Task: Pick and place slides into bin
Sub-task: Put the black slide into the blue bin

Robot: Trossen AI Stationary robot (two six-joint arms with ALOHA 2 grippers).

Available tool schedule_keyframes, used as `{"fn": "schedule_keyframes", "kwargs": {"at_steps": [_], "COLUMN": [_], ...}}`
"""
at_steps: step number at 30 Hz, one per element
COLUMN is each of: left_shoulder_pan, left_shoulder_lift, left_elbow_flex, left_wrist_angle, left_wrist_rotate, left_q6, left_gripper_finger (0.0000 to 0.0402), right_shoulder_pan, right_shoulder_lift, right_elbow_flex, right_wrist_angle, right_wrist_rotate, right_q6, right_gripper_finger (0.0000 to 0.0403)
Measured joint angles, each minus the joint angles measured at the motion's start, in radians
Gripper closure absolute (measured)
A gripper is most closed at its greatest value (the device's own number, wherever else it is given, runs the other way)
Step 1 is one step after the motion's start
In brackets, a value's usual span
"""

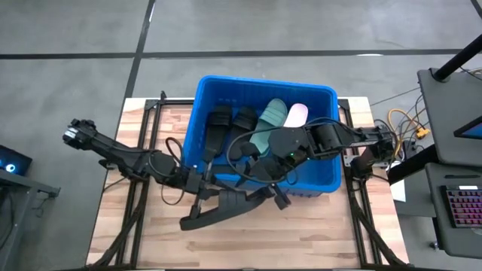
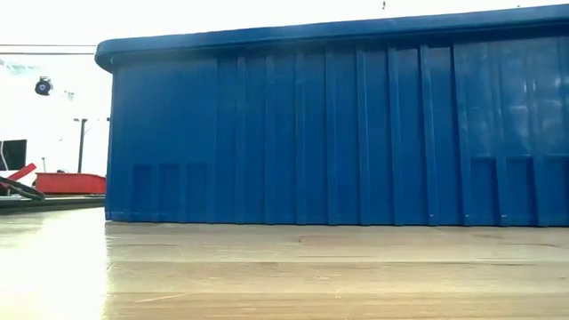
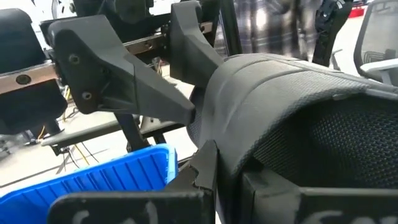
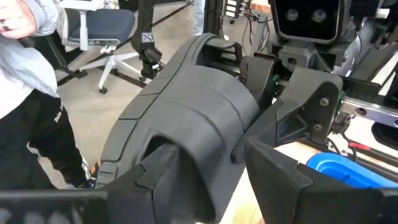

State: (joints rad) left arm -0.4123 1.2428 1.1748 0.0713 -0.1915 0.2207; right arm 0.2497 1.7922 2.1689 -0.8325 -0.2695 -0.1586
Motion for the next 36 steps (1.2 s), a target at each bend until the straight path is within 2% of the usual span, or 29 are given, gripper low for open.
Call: {"fn": "schedule_keyframes", "kwargs": {"at_steps": [7, 16, 22, 25, 30, 36], "left_shoulder_pan": [0.016, 0.025, 0.025, 0.025, 0.025, 0.027], "left_shoulder_lift": [0.014, 0.014, 0.014, 0.014, 0.014, 0.014], "left_elbow_flex": [0.0, 0.001, 0.0, 0.0, 0.0, 0.003], "left_wrist_angle": [0.023, 0.025, 0.04, 0.065, 0.084, 0.084], "left_wrist_rotate": [0.006, 0.004, 0.002, -0.016, -0.028, -0.042], "left_q6": [0.002, 0.001, -0.013, -0.091, -0.111, -0.112], "left_gripper_finger": [0.0401, 0.0401, 0.0401, 0.0395, 0.0361, 0.0318], "right_shoulder_pan": [0.001, 0.002, 0.001, 0.001, 0.01, 0.01], "right_shoulder_lift": [-0.002, -0.003, -0.003, -0.007, -0.01, -0.013], "right_elbow_flex": [0.0, 0.0, 0.001, 0.002, 0.002, 0.002], "right_wrist_angle": [0.003, 0.004, 0.014, 0.03, 0.062, 0.06], "right_wrist_rotate": [-0.004, -0.012, 0.004, 0.016, 0.061, 0.065], "right_q6": [0.023, -0.001, 0.001, 0.029, 0.011, 0.011], "right_gripper_finger": [0.0274, 0.0384, 0.0392, 0.0393, 0.0393, 0.0394]}}
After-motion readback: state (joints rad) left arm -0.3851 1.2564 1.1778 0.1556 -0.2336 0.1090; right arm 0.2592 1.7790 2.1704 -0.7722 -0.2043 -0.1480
